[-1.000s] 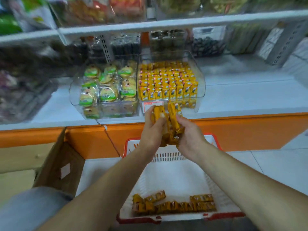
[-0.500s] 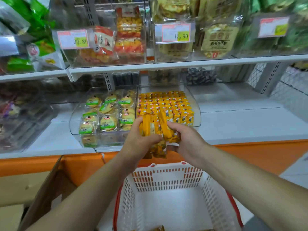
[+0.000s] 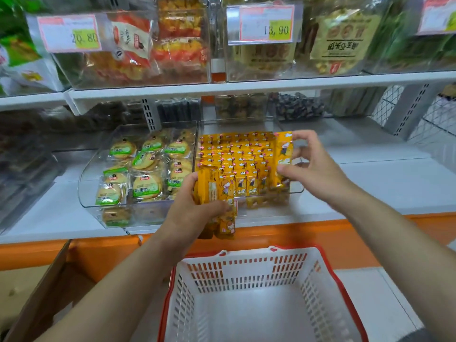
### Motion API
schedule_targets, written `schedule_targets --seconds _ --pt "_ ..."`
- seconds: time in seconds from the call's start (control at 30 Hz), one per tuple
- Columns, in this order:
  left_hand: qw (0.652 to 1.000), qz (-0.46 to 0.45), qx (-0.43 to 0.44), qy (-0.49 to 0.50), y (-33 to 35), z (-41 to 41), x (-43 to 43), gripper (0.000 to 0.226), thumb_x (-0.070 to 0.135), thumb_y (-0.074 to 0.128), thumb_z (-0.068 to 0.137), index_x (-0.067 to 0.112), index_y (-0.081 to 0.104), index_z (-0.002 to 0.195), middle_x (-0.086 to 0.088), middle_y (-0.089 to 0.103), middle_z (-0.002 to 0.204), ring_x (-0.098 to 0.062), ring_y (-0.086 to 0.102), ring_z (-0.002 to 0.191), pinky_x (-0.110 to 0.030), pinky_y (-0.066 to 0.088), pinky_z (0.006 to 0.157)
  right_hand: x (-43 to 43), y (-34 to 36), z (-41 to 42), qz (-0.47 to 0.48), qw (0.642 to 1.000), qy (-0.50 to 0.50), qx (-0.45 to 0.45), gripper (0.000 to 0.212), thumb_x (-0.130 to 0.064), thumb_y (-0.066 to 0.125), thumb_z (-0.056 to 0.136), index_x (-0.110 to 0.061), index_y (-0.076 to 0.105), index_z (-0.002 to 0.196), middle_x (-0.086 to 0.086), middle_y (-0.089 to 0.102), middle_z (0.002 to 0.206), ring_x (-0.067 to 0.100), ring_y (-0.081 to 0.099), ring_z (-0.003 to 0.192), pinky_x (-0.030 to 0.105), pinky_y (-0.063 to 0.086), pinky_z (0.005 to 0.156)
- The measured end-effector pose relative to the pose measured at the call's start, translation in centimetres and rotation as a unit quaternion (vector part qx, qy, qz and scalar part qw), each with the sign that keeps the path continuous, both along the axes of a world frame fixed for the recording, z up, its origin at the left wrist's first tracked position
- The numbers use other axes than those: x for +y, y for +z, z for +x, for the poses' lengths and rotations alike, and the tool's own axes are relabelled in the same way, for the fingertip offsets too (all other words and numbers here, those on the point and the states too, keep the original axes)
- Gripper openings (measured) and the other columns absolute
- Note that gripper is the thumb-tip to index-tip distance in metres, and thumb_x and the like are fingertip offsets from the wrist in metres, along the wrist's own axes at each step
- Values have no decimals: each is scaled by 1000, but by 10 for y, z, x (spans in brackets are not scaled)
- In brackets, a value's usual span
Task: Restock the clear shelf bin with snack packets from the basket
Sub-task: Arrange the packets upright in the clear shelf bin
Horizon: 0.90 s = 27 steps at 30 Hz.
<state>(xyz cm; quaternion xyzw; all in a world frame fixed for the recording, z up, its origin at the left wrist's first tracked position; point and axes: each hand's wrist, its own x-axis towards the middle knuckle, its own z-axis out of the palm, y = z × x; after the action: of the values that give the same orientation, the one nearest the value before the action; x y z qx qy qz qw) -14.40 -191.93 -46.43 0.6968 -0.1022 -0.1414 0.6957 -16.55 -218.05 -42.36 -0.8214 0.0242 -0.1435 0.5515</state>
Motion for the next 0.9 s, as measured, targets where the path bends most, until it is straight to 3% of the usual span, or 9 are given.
schedule_targets --seconds 0.1,0.17,0.27,0.4,0.5,0.6,0.7,0.9 --pt "1000 13 -6 0 -1 0 -1 52 6 80 83 35 56 119 -3 77 101 -30 77 91 -48 64 71 -21 -5 9 -120 991 -55 -31 57 -21 79 79 -46 36 106 -6 62 107 11 70 66 32 50 63" --pt "1000 18 -11 0 -1 1 -2 52 6 79 84 34 56 121 -3 77 101 -29 77 92 -51 64 73 -30 -8 15 -175 981 -64 -49 61 -20 79 80 -46 34 113 -13 61 101 5 69 63 29 48 63" --pt "1000 20 -13 -5 -3 1 -1 52 4 77 86 34 56 122 -4 77 103 -30 76 94 -55 63 75 -37 -14 21 -251 966 -49 -42 56 -23 80 80 -46 41 114 -14 62 96 7 64 81 30 45 65" --pt "1000 23 -19 -7 -5 2 0 53 5 78 85 36 55 122 -1 77 103 -28 77 94 -54 64 76 -42 -22 25 -387 920 -53 -18 45 -28 79 76 -35 56 114 -7 57 106 20 52 95 37 45 76" --pt "999 24 -19 -12 -7 1 0 53 6 78 86 38 56 121 1 78 102 -26 77 94 -50 64 74 -44 -25 26 -434 900 -39 0 34 -22 75 77 -33 66 108 -7 58 107 18 51 89 36 48 75" --pt "999 22 -21 -15 -9 1 1 53 5 78 86 40 56 119 2 78 100 -24 77 92 -45 64 70 -43 -27 26 -468 883 -22 34 34 -21 74 81 -38 62 107 -11 61 111 16 51 87 33 46 71" --pt "999 20 -20 -18 -9 1 2 54 6 78 85 40 55 121 3 77 100 -23 77 91 -44 64 69 -41 -27 26 -514 856 -31 45 27 -26 71 85 -43 61 103 -11 59 113 19 56 95 31 39 68" --pt "1000 13 -11 -14 -10 2 5 52 7 79 85 40 56 118 1 77 101 -26 77 90 -48 64 68 -32 -21 26 -557 824 -28 98 18 -35 60 93 -39 71 106 -8 57 123 21 58 109 33 44 72"
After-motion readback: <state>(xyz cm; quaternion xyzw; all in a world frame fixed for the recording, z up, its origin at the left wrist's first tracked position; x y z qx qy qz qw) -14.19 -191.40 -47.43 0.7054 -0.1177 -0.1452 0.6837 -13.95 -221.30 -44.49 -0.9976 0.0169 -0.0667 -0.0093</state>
